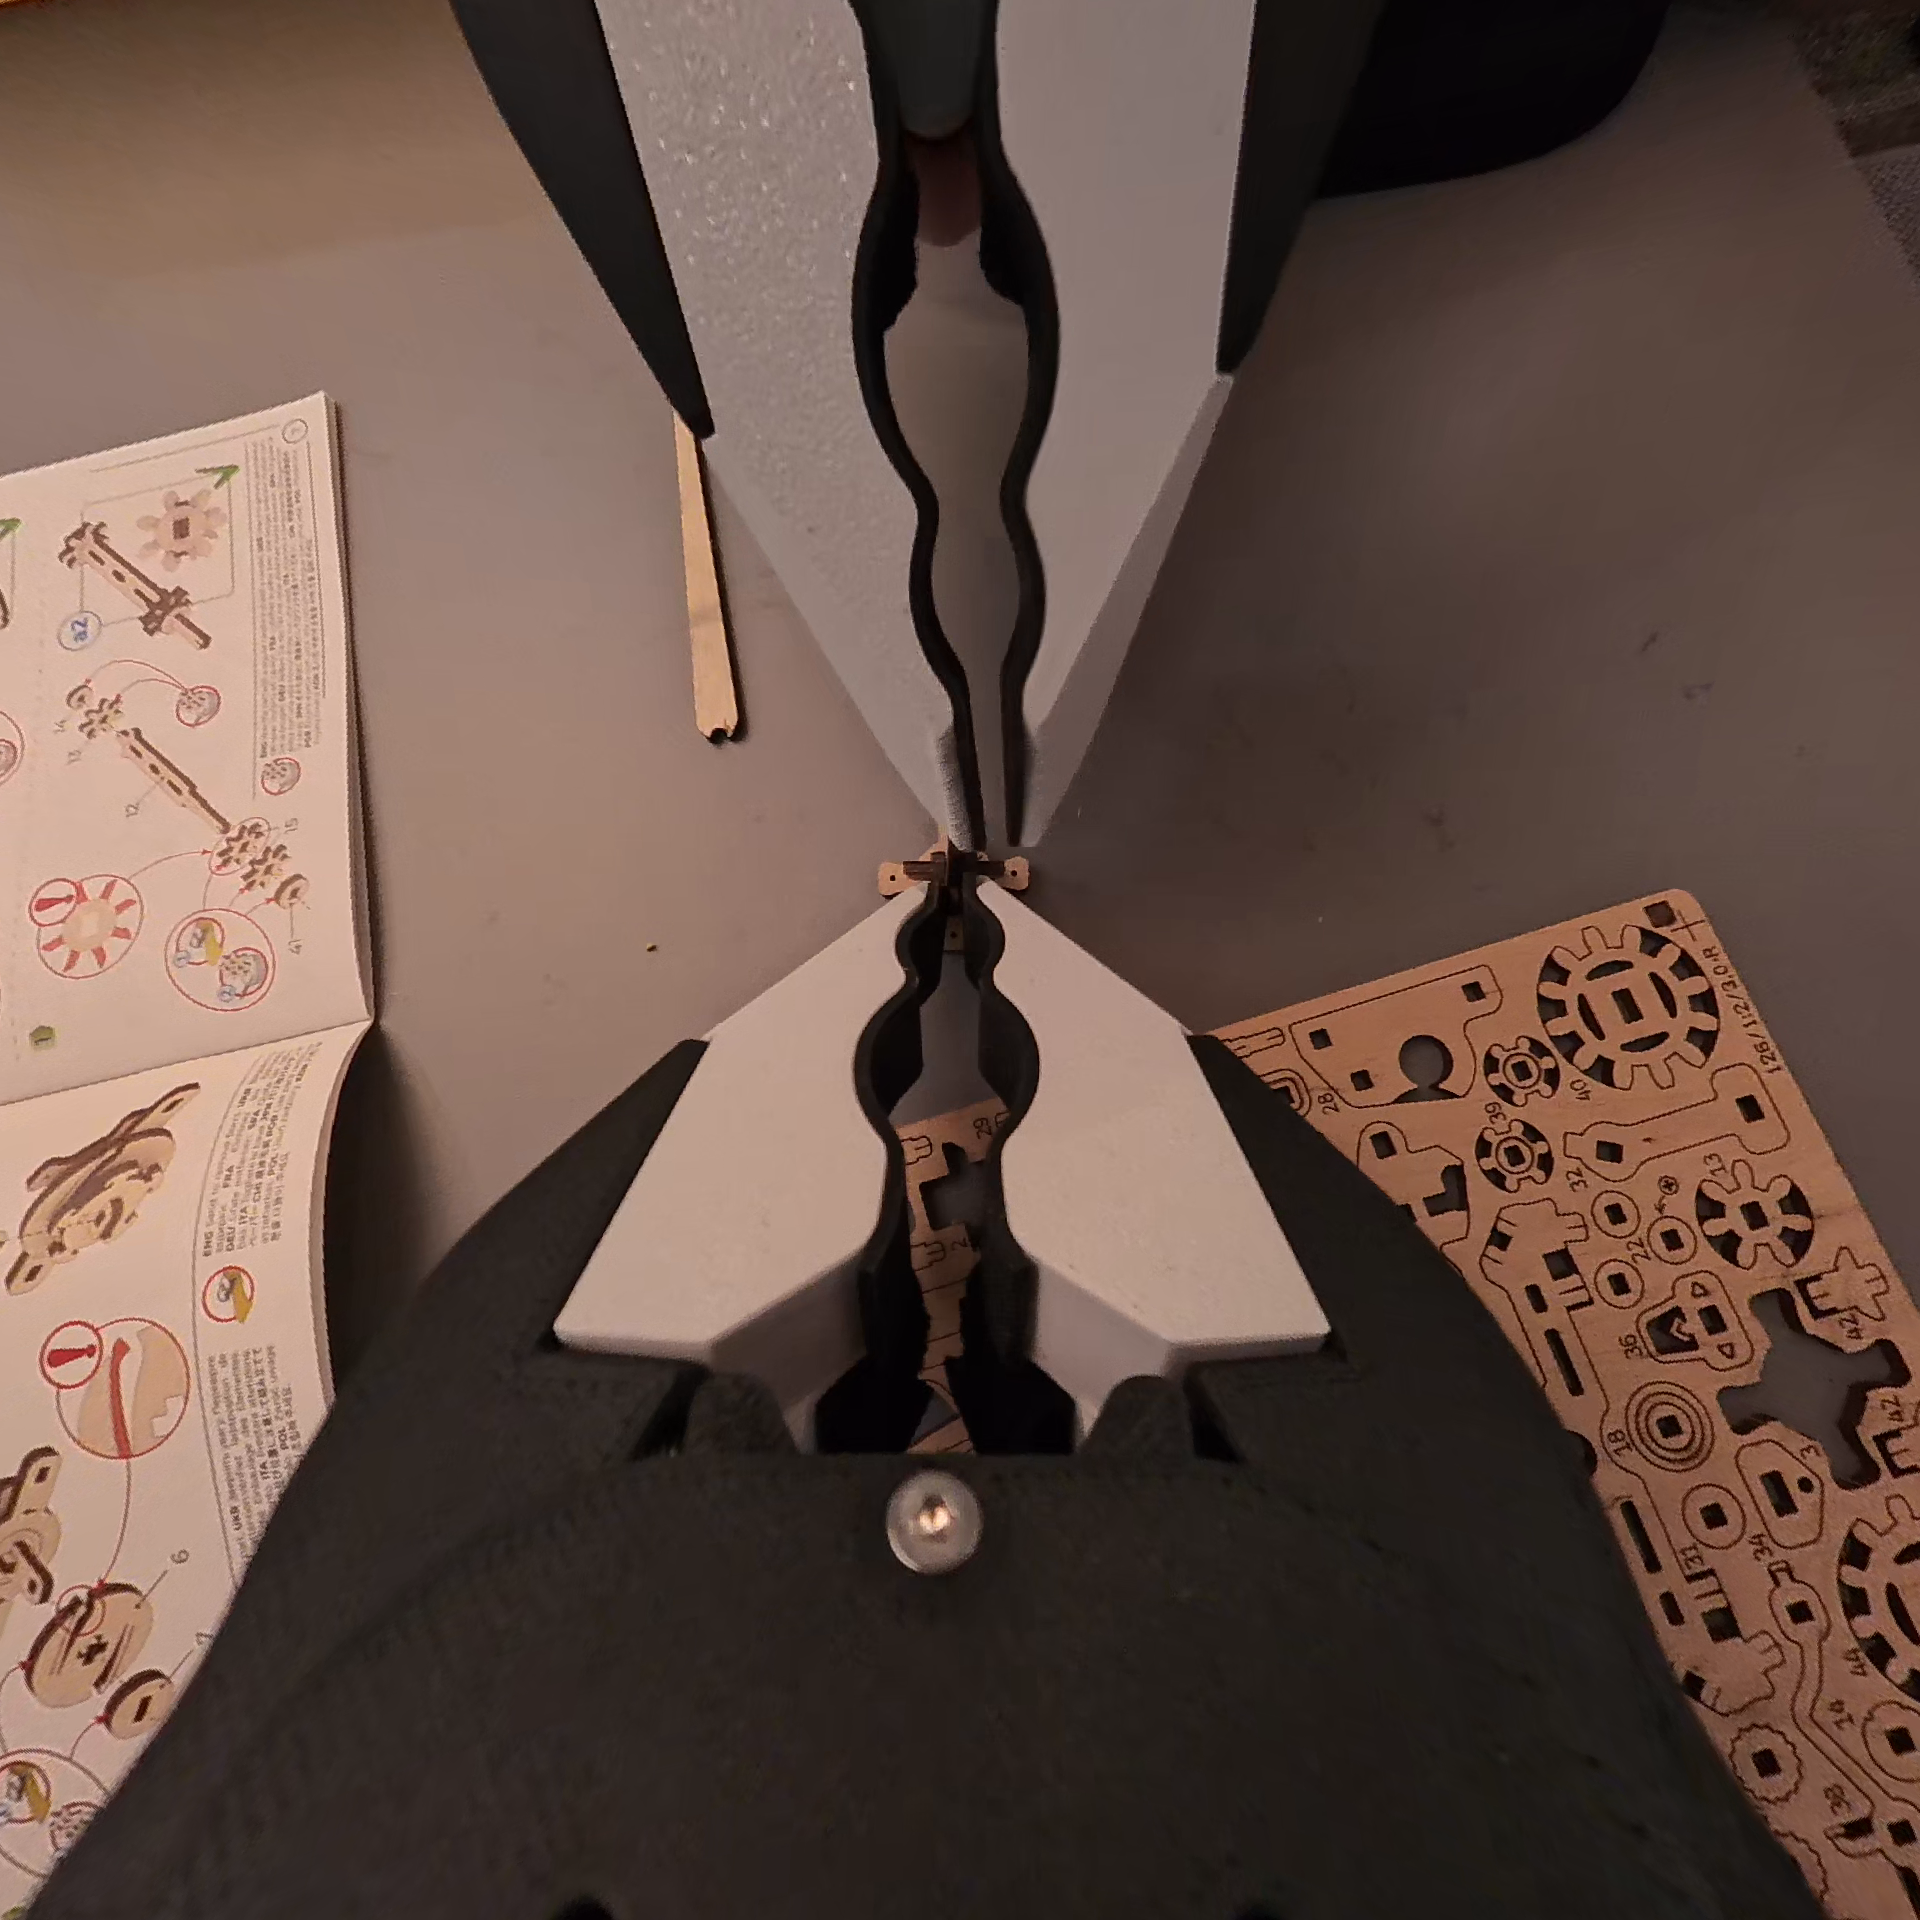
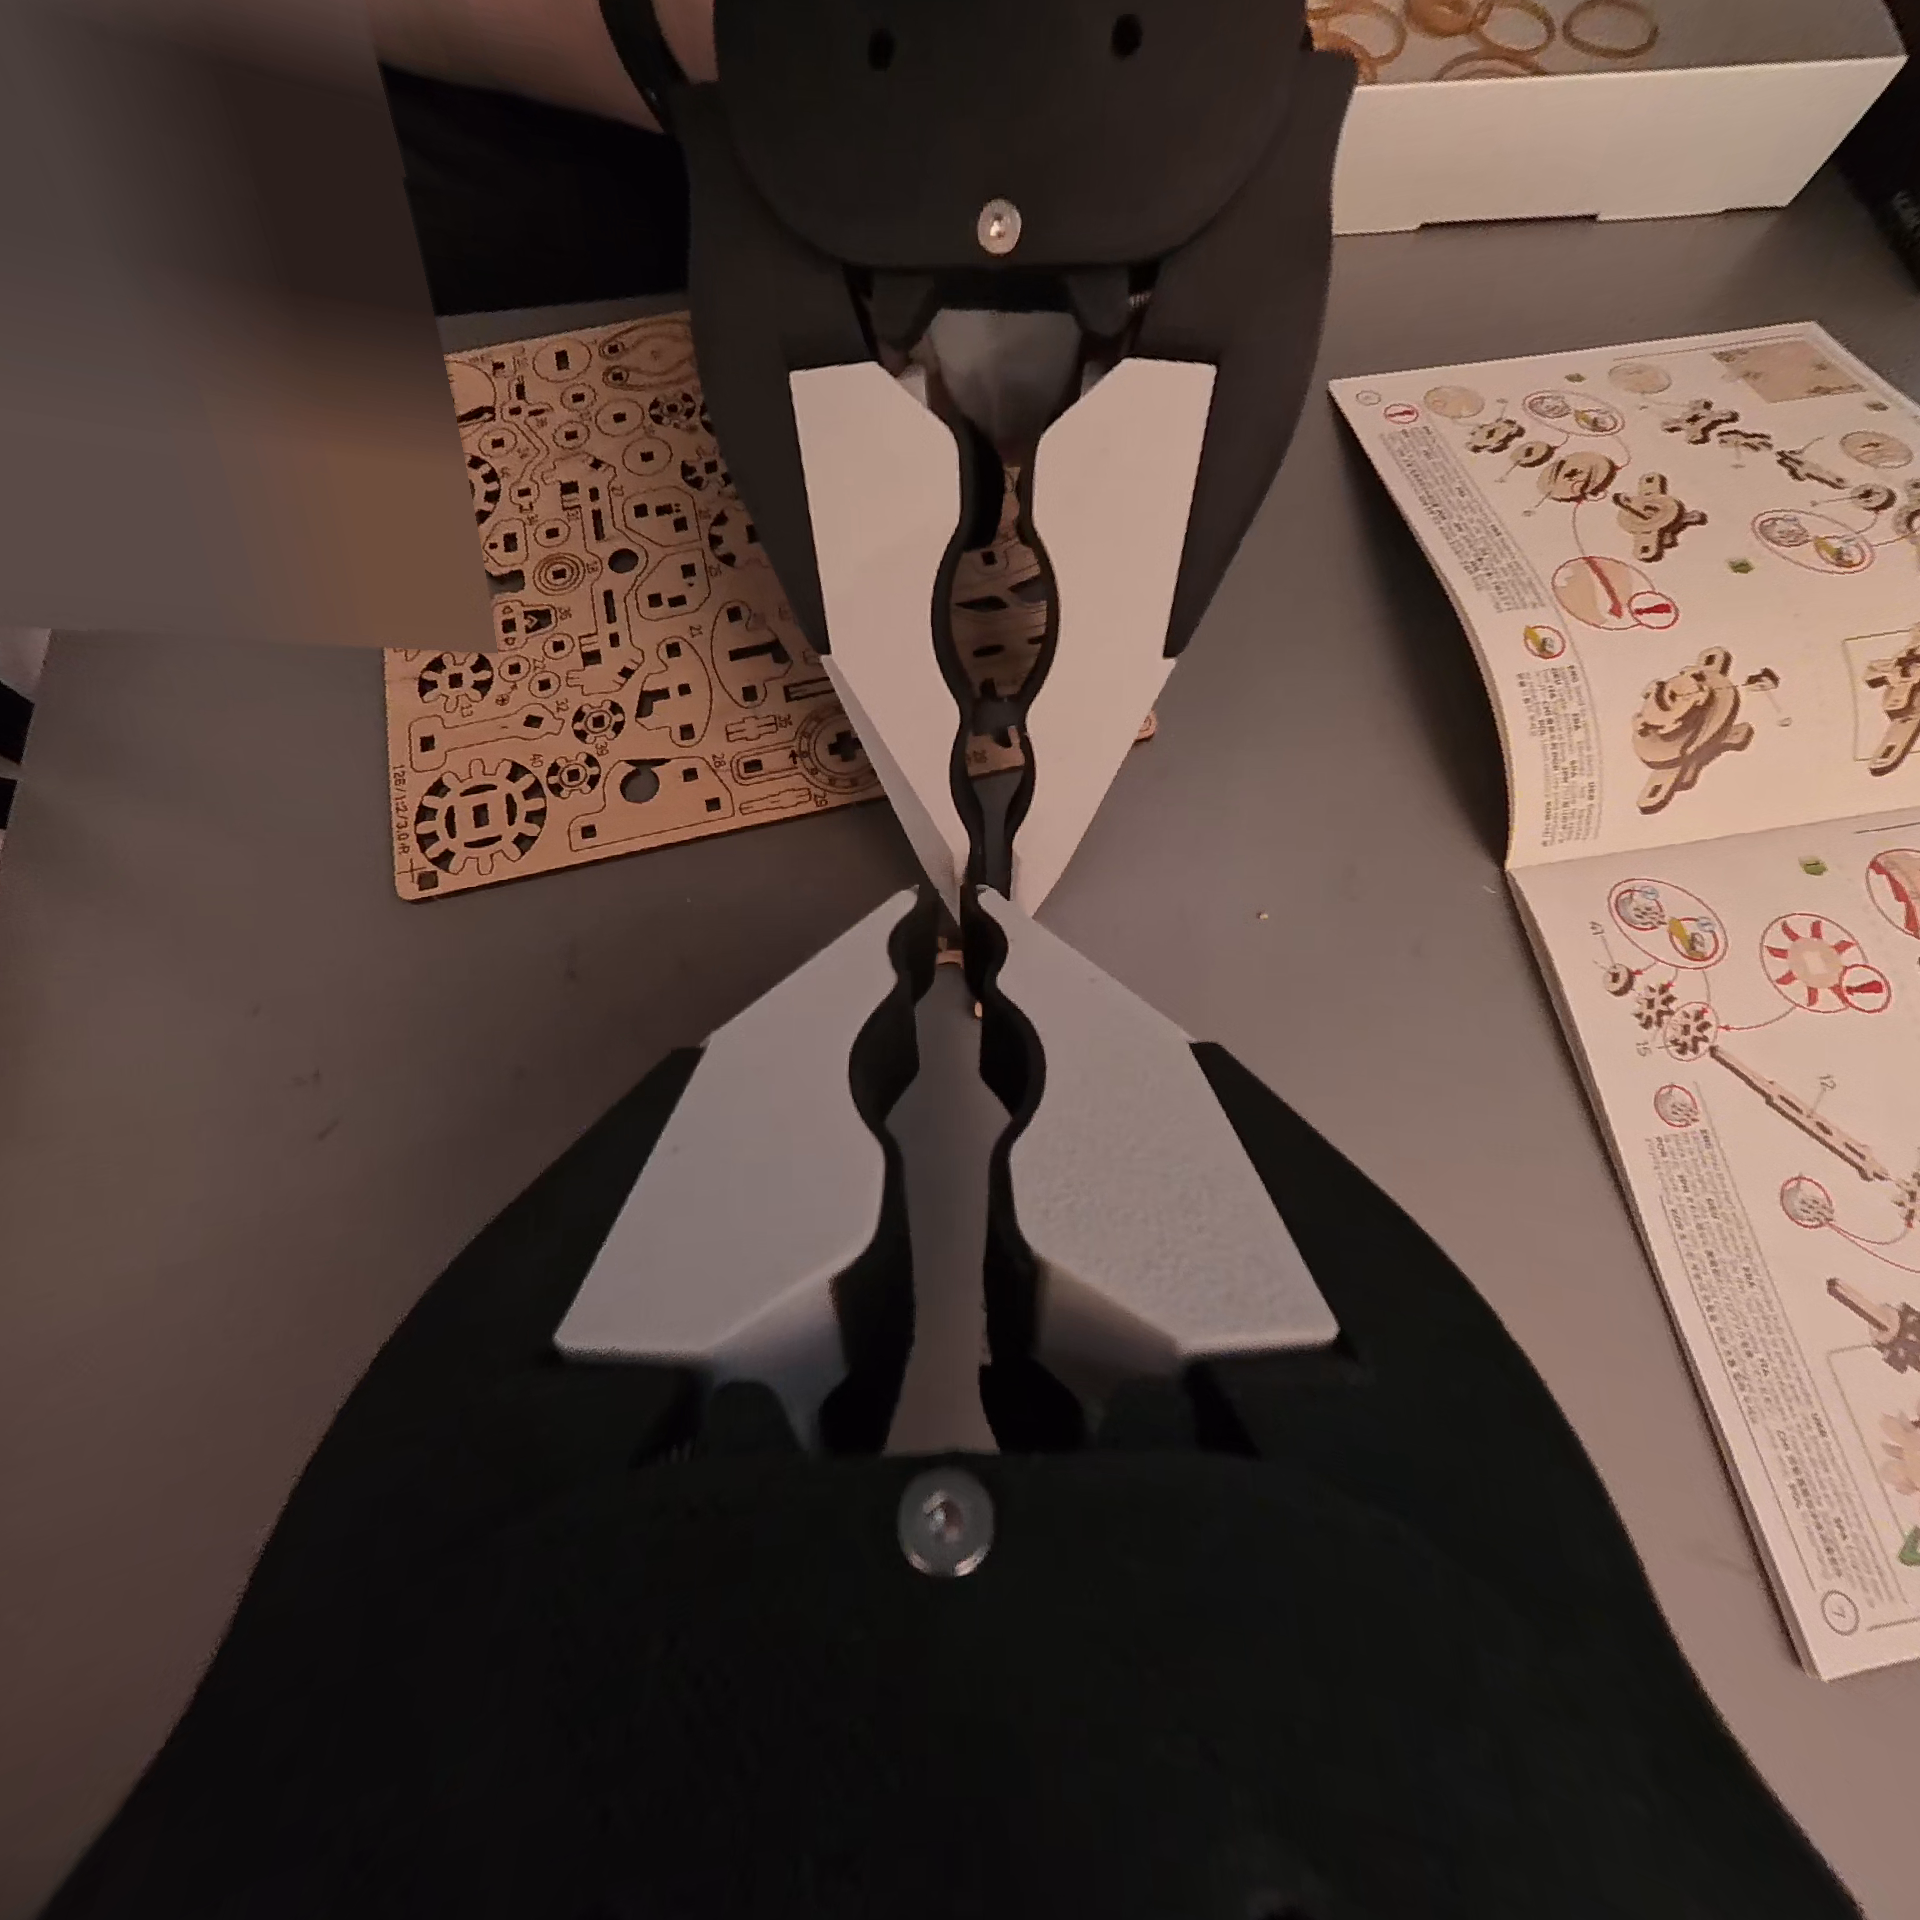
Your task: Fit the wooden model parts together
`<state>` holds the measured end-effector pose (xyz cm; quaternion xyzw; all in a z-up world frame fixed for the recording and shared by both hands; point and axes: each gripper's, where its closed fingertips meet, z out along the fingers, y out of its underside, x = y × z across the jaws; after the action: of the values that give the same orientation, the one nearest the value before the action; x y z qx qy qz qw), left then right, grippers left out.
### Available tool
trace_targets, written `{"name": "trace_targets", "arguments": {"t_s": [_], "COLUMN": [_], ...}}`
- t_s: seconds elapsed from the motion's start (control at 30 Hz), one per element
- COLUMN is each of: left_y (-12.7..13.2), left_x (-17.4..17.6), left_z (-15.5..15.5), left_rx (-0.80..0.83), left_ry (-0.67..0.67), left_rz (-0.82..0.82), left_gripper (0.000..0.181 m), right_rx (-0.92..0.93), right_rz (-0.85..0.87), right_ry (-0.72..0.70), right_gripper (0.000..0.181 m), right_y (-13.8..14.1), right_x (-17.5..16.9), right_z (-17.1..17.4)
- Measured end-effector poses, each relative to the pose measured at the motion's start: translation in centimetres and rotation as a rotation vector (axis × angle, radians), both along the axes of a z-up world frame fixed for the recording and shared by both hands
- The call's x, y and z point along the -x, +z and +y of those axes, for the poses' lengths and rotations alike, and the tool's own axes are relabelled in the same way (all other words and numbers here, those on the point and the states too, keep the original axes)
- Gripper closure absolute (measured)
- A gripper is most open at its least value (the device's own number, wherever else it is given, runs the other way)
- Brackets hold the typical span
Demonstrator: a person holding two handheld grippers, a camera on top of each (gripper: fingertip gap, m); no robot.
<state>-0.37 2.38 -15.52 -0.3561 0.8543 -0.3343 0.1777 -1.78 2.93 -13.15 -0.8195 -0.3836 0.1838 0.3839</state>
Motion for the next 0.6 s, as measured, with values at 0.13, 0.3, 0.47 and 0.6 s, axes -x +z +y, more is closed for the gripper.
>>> {"name": "trace_targets", "arguments": {"t_s": [0.13, 0.3, 0.47, 0.6], "left_y": [0.0, 0.0, -0.01, -0.02], "left_x": [0.0, -0.01, -0.02, -0.04], "left_z": [0.0, -0.01, -0.03, -0.03], "left_rx": [0.004, 0.007, 0.01, 0.007], "left_ry": [0.0, -0.002, -0.002, -0.001], "left_rz": [0.001, 0.001, 0.002, 0.001], "left_gripper": [0.18, 0.18, 0.18, 0.18], "right_rx": [-0.006, -0.025, -0.014, -0.014], "right_rz": [-0.004, -0.015, 0.0, 0.002], "right_ry": [0.001, -0.002, -0.008, -0.005], "right_gripper": [0.18, 0.179, 0.181, 0.18], "right_y": [0.02, -0.01, -0.1, -0.08], "right_x": [0.0, -0.08, -0.16, -0.13], "right_z": [0.04, 0.28, 0.35, 0.32]}}
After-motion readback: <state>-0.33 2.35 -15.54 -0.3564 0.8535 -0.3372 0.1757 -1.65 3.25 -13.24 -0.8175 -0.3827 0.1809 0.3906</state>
